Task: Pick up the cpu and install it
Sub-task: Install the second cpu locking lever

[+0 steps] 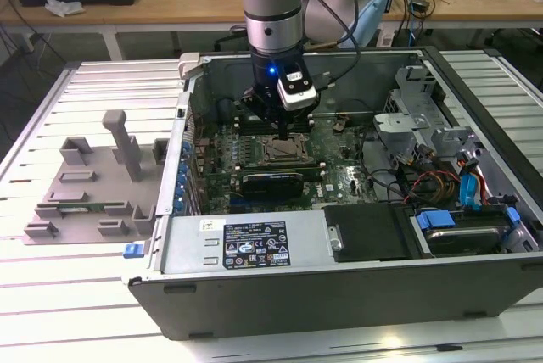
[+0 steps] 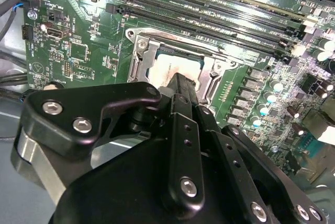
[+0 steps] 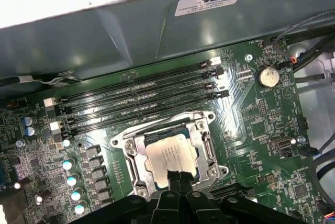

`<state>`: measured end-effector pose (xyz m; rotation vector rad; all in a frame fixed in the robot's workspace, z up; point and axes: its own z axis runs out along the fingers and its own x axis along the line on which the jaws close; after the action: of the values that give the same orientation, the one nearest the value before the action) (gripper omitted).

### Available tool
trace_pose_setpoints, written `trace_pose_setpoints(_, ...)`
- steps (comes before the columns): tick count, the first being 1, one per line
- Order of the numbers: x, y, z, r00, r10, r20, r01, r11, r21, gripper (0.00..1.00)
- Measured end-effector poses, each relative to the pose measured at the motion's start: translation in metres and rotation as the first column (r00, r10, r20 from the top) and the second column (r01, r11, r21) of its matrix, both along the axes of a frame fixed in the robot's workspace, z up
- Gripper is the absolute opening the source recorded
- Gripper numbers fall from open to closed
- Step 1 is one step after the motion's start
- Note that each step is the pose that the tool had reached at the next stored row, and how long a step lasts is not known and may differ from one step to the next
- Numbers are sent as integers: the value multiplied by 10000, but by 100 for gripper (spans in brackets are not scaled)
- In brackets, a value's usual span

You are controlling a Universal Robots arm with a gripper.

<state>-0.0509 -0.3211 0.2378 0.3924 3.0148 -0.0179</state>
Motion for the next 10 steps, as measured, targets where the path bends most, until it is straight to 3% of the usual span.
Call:
trace_pose_setpoints(5, 0, -39, -1, 10000, 0, 1, 0, 10000, 1, 11)
trace_pose_setpoints(10, 1, -136, -1, 10000, 1, 1, -1, 10000, 2, 11)
